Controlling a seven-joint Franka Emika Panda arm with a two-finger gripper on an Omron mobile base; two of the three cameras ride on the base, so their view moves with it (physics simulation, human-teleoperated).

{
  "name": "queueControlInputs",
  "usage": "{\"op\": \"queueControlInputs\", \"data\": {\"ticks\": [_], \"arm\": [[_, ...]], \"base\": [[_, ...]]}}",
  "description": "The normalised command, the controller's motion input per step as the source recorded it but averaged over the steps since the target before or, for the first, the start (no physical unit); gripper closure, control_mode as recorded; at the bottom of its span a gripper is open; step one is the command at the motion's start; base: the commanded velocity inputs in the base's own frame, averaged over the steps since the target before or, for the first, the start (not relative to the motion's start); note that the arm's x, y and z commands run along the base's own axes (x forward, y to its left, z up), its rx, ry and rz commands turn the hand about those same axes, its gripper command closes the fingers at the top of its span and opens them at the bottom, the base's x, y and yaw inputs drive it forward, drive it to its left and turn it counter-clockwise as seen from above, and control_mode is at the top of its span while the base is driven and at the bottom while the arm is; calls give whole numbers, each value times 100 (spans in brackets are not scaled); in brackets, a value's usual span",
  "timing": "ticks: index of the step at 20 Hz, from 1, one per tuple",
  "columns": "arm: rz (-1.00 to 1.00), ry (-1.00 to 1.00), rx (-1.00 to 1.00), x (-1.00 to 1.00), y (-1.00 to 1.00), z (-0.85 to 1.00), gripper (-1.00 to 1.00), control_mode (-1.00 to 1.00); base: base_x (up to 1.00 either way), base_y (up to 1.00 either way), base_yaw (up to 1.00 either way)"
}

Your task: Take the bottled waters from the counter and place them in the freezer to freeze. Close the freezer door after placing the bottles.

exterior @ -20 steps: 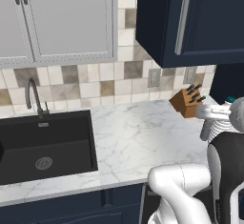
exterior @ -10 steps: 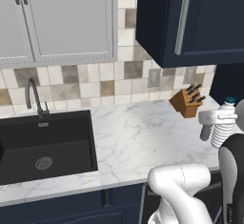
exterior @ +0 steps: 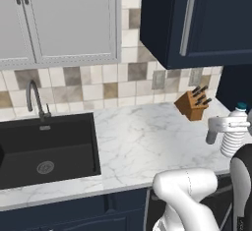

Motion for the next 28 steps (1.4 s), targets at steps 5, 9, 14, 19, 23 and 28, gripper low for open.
{"op": "queueControlInputs", "data": {"ticks": [5, 9, 14, 19, 23, 28], "arm": [[0, 0, 0, 0, 0, 0, 100, 100], [0, 0, 0, 0, 0, 0, 100, 100], [0, 0, 0, 0, 0, 0, 100, 100], [0, 0, 0, 0, 0, 0, 100, 100], [0, 0, 0, 0, 0, 0, 100, 100], [0, 0, 0, 0, 0, 0, 100, 100]], "base": [[-88, 0, -2], [-78, -1, 0], [-57, -7, 0], [-86, -17, 0], [-55, 0, 0], [-55, -8, 0]]}}
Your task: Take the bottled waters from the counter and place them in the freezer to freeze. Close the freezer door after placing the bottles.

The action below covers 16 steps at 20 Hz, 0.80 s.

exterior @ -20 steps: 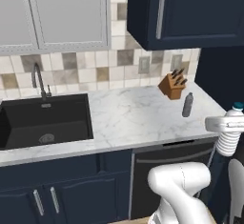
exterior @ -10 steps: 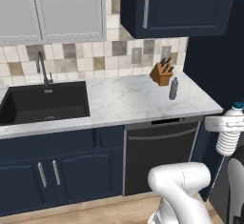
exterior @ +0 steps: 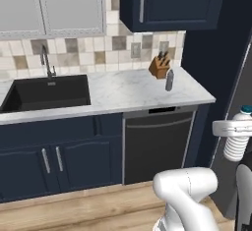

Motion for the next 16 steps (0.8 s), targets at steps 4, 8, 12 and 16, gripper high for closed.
{"op": "queueControlInputs", "data": {"ticks": [4, 8, 12, 16], "arm": [[0, 0, 0, 0, 0, 0, 100, 100], [0, 0, 0, 0, 0, 0, 100, 100], [0, 0, 0, 0, 0, 0, 100, 100], [0, 0, 0, 0, 0, 0, 100, 100]], "base": [[-17, -32, -6], [-8, -69, -10], [-9, -84, -6], [-2, -79, -6]]}}
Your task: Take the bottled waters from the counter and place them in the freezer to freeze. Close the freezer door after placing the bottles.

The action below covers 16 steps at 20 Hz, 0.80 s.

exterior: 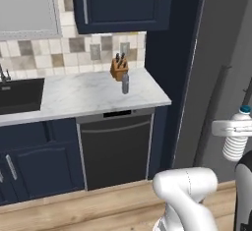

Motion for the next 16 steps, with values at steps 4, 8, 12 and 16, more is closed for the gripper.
{"op": "queueControlInputs", "data": {"ticks": [4, 8, 12, 16], "arm": [[0, 0, 0, 0, 0, 0, 100, 100], [0, 0, 0, 0, 0, 0, 100, 100], [0, 0, 0, 0, 0, 0, 100, 100], [0, 0, 0, 0, 0, 0, 100, 100]], "base": [[-26, -63, -3], [-61, -48, 0], [-56, -50, 0], [-4, -83, 0]]}}
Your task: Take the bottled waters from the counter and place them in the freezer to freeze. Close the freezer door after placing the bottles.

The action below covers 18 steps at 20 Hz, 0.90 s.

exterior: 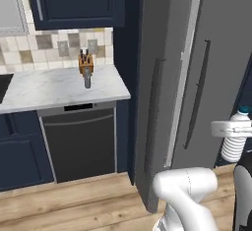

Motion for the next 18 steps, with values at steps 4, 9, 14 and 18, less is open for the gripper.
{"op": "queueControlInputs", "data": {"ticks": [4, 9, 14, 18], "arm": [[0, 0, 0, 0, 0, 0, 100, 100], [0, 0, 0, 0, 0, 0, 100, 100], [0, 0, 0, 0, 0, 0, 100, 100], [0, 0, 0, 0, 0, 0, 100, 100]], "base": [[9, -94, 2], [2, -77, 8], [34, -66, 13], [76, -52, 25]]}}
